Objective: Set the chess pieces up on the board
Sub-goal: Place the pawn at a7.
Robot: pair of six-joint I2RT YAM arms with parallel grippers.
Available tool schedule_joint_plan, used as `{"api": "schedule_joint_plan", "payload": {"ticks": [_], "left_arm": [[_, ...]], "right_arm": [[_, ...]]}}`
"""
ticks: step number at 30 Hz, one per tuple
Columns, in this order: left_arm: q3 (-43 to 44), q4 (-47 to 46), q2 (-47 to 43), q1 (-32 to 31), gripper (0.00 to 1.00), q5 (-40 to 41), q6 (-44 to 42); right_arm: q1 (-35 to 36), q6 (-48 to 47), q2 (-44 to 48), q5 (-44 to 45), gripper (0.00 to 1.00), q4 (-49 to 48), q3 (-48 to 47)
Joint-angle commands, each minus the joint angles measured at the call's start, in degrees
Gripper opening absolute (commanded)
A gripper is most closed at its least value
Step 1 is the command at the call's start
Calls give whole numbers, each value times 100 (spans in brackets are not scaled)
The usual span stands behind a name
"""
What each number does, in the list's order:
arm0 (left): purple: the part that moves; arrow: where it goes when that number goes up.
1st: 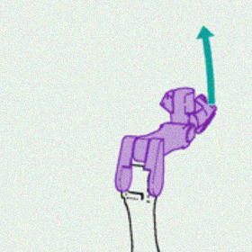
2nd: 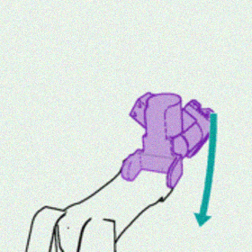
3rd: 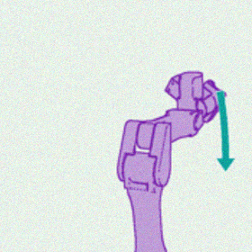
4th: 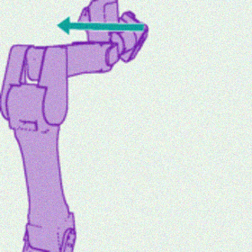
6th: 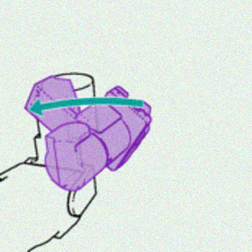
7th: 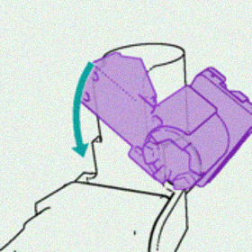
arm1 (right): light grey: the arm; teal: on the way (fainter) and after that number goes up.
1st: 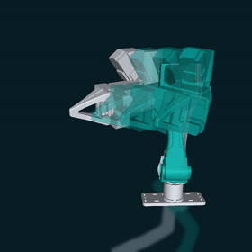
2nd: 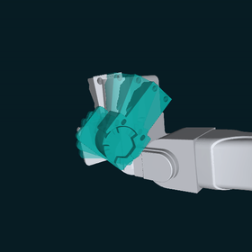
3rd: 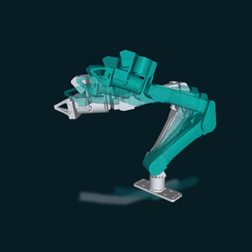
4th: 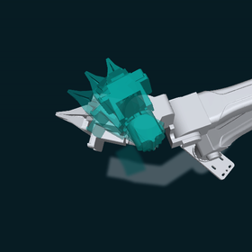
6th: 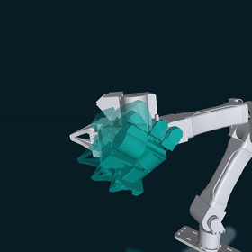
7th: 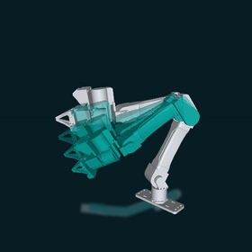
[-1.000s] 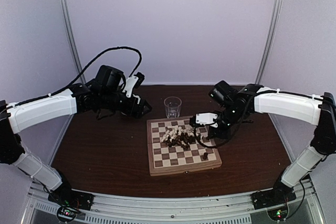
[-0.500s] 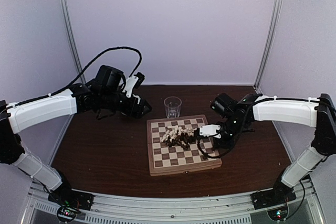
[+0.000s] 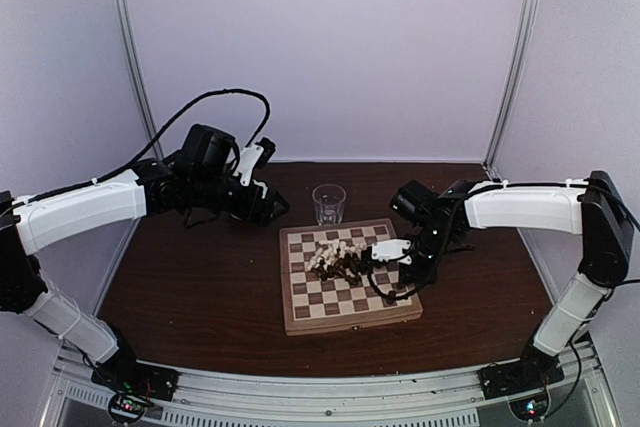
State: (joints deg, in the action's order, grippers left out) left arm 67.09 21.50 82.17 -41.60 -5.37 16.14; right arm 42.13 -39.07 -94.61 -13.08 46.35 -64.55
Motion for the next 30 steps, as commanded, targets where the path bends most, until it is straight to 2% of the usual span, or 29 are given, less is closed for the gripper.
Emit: {"api": "schedule_joint_plan", "payload": {"ticks": [1,11,13,17,23,27,30], "left_arm": [[173,-64,-19,12,82,-63,3],[173,-62,-18,12,82,-63,-6],[172,-64,-17,12,82,-66,-6],[173,-59,-34,12,82,-54,-6],[173,-58,-4,12,82,-68,-12],[173,-60,28,12,82,-63,-11],[176,-54,66,13,82,-75,-6]], "right_arm": [[57,22,-82,-28,9,-47,-140],[76,-11,-152,5,10,-34,-130],[75,-6,-162,14,12,-39,-134],[80,21,-145,37,22,-21,-161],[63,54,433,-31,33,630,-707],[6,-20,690,-148,35,747,-1093],[6,-95,380,-81,33,721,-1411]]}}
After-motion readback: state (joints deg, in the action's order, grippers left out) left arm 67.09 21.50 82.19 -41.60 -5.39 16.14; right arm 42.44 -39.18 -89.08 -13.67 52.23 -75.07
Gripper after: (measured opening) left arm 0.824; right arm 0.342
